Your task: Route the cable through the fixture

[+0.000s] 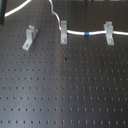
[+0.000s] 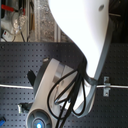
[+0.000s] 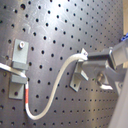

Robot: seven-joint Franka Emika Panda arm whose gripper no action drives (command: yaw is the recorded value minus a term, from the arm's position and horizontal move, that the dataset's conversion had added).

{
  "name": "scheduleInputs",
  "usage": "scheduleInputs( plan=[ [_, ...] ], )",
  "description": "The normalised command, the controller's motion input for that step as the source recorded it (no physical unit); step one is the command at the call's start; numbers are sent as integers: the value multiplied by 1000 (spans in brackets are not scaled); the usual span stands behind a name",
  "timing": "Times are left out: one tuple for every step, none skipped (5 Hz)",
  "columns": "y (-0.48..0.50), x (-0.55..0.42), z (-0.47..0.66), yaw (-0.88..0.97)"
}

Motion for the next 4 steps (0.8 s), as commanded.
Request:
scheduleInputs(
  plan=[
    [-10, 14, 0, 0],
    [33, -54, 174, 169],
    [0, 0, 17, 0],
    [20, -29, 292, 0]
  ],
)
